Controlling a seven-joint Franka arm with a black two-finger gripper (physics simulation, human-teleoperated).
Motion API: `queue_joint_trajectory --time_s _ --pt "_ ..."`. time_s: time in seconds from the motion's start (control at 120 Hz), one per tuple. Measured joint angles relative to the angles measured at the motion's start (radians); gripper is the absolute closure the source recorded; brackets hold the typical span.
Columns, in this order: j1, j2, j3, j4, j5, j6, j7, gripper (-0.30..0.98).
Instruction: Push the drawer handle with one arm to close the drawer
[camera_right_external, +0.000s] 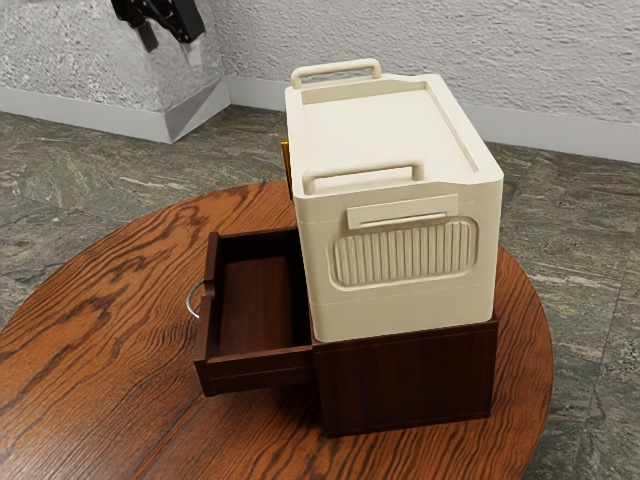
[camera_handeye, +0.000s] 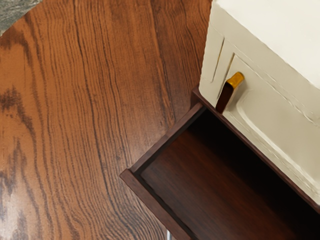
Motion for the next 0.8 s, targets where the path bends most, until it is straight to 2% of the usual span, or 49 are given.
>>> queue_joint_trajectory --time_s 0.242,0.317,0.392,0.458,0.517,0.608,0.708,0.8 --pt "0.014 0.012 -0.001 -0.035 0.034 0.018 0.298 0.0" --pt "0.038 -0.059 -0.004 -0.236 0.058 0.051 0.373 0.0" --pt "0.073 -0.166 0.0 -0.481 0.069 0.126 0.444 0.0" --pt "0.112 -0.205 0.004 -0.631 0.074 0.205 0.506 0.02" --pt "0.14 -0.216 0.005 -0.731 0.077 0.28 0.559 0.08" --pt "0.145 -0.22 0.006 -0.839 0.078 0.389 0.636 0.28" --pt "0.131 -0.219 0.006 -0.914 0.076 0.487 0.708 0.48" --pt "0.127 -0.219 0.007 -0.966 0.073 0.563 0.765 0.61"
